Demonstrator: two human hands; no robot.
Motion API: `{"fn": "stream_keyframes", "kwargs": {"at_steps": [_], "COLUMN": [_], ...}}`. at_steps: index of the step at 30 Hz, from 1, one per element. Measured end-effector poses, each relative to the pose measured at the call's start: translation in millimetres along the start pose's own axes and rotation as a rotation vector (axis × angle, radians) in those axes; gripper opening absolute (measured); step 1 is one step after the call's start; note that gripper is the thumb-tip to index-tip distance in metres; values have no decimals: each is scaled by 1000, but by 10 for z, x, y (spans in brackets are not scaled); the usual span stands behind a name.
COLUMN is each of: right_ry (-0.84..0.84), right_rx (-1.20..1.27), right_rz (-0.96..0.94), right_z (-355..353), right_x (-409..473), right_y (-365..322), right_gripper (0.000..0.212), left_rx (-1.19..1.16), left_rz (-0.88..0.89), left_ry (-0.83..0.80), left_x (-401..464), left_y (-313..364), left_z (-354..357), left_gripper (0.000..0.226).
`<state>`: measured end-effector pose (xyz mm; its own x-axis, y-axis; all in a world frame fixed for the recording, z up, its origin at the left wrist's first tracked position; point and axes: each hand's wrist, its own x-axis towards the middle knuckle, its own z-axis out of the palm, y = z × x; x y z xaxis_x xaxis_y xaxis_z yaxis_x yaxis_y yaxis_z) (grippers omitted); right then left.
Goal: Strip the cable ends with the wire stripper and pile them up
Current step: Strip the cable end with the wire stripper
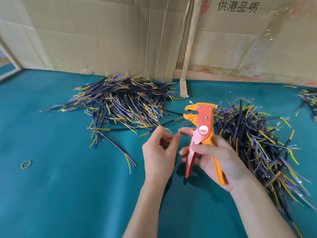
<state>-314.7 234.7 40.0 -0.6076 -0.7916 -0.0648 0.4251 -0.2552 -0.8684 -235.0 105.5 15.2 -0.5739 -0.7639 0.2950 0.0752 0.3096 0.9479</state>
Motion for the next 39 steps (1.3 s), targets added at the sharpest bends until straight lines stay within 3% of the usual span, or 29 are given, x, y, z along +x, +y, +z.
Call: {"fn": "stream_keyframes", "kwargs": {"at_steps": [9, 17, 24, 39], "right_ry": [49, 51, 49, 28], "right_rx": [-148, -121, -106, -85], "right_rz": [43, 79, 70, 85], "right_z": [60, 116, 122, 111], "right_x": [-13, -32, -28, -27], "right_y": [-3, -1, -2, 14], "right_gripper": [46, 47, 49, 50], "left_rx": [-8, 11, 133, 58], "left_rz": [-62, -96, -116, -107], "left_ry": [45, 57, -1, 47], "left_x": [53, 57, 56, 74], "left_y": [21, 13, 2, -45], "left_z": [30, 23, 11, 8], "left_gripper": [22, 10, 16, 18]}}
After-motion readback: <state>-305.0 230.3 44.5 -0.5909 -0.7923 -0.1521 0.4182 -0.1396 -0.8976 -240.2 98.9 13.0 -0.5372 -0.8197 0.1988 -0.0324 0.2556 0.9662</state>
